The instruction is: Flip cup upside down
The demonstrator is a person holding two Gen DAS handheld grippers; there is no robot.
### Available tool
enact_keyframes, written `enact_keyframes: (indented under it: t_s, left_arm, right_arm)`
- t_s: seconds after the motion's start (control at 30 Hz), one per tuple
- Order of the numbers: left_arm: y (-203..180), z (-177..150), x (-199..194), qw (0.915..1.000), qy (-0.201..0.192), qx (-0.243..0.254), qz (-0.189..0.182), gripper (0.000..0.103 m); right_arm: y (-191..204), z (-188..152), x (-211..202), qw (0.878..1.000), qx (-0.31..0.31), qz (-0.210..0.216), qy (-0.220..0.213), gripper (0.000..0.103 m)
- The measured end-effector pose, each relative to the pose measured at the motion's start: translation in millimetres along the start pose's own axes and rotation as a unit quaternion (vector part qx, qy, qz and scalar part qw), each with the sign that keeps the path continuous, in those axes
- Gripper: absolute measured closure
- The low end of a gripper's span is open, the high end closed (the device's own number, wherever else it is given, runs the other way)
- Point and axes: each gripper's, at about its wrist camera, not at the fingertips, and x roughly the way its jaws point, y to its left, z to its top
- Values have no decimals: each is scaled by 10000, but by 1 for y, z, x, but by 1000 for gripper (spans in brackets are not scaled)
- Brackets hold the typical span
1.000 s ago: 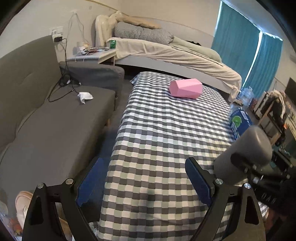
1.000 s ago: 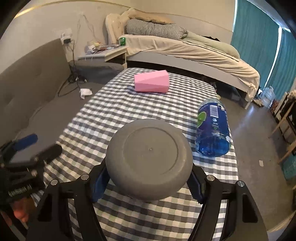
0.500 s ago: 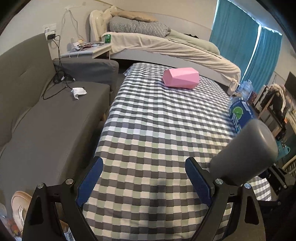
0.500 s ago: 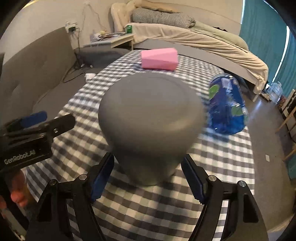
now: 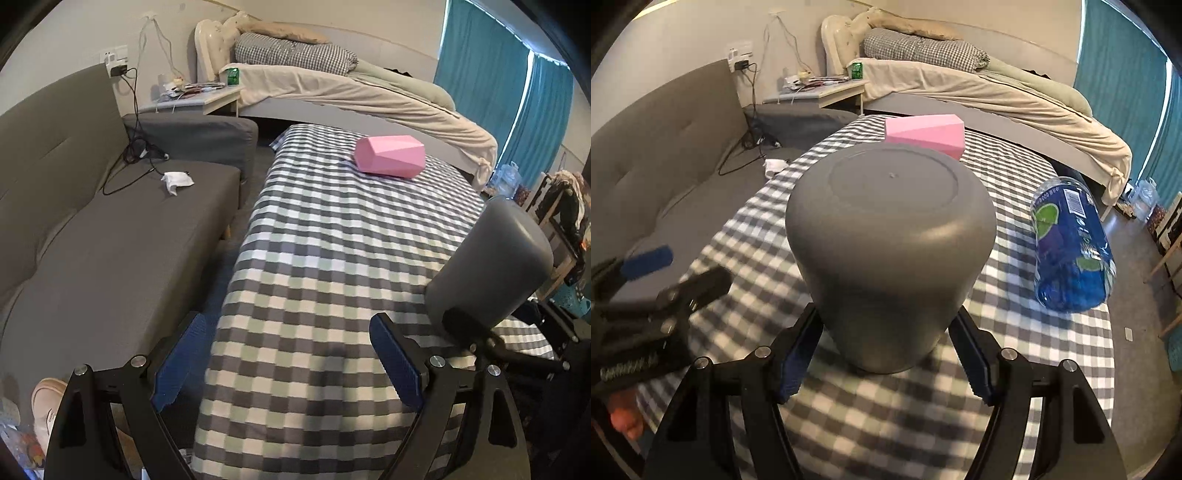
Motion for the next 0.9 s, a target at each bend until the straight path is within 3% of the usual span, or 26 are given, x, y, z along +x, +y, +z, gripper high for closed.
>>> enact_keyframes:
  t_s: [0.27, 0.57, 0.9]
  left_arm:
    - [8, -6, -9, 9999, -7, -123, 12, 10]
    - [-11, -12, -55, 9995, -326, -39, -31, 10]
    - [-64, -12, -127, 9894, -1313, 587, -199, 10]
  right_arm:
    - [-2, 5, 0, 9996, 193, -99, 160, 29]
    - [-12, -5, -64, 9991, 285, 79, -309, 27]
    - [-43, -27, -146, 9935, 423, -245, -1029, 26]
